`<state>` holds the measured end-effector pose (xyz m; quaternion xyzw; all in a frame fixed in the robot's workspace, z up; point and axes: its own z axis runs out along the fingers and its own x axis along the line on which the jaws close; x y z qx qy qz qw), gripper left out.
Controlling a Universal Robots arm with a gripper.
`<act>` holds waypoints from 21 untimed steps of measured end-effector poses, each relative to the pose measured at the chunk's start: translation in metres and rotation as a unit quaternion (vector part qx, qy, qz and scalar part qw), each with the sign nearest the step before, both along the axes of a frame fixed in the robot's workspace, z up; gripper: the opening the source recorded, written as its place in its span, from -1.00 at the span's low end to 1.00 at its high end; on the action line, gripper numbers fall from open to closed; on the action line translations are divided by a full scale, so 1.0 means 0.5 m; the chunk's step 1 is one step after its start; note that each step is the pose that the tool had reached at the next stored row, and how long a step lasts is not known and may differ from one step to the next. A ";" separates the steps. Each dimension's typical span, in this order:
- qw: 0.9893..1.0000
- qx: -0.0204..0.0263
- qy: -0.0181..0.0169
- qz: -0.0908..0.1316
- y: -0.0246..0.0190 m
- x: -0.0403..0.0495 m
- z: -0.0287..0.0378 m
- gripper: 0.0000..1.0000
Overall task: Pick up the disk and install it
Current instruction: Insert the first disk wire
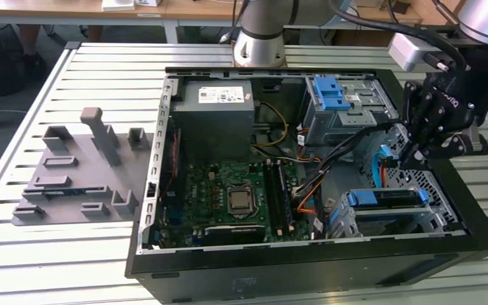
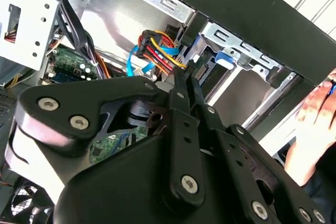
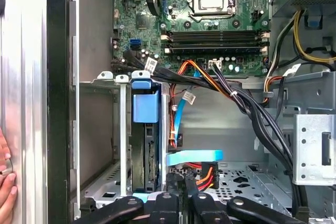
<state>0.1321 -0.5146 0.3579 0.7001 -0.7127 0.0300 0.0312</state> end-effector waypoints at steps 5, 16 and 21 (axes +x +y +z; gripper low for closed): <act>1.000 0.022 0.000 0.000 -0.0004 0.000 -0.001 -0.67; 1.000 0.025 0.003 0.000 -0.0237 0.000 -0.018 -0.67; 1.000 0.025 0.004 0.000 -0.0301 0.000 -0.023 -0.67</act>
